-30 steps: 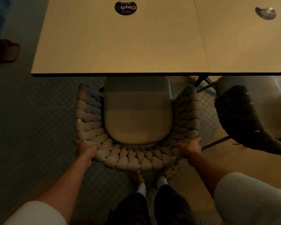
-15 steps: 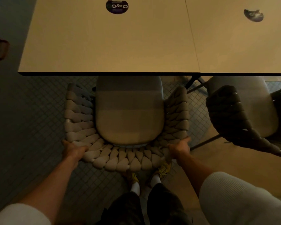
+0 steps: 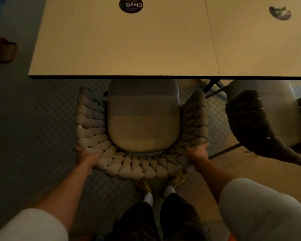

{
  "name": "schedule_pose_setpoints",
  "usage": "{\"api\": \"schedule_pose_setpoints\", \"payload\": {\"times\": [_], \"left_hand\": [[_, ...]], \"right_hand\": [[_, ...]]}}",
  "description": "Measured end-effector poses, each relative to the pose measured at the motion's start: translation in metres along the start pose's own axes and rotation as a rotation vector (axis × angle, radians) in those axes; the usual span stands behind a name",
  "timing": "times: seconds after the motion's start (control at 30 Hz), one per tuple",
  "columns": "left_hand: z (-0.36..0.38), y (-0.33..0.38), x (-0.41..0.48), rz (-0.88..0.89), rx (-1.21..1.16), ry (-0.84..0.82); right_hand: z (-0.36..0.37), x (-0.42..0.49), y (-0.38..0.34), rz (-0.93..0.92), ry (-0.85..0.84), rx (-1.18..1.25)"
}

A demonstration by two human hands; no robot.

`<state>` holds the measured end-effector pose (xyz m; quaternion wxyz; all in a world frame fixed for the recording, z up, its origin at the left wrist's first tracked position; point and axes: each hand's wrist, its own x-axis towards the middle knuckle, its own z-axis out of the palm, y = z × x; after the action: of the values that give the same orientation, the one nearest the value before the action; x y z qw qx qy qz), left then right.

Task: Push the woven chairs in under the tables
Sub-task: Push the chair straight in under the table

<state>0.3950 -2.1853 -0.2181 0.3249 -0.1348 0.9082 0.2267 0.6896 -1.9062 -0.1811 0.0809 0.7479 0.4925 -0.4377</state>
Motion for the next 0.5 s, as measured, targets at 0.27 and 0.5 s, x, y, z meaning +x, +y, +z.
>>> {"api": "schedule_pose_setpoints", "payload": {"times": [0.27,0.5], "left_hand": [[-0.0045,0.0012,-0.0009,-0.037,0.013,-0.031],[-0.0019,0.0027,0.0016,-0.032,-0.054,-0.069]], "right_hand": [[-0.0008,-0.0013,-0.0008,0.013,-0.004,-0.024],[0.0003,-0.0033,0.0009,-0.004,0.007,-0.020]]}}
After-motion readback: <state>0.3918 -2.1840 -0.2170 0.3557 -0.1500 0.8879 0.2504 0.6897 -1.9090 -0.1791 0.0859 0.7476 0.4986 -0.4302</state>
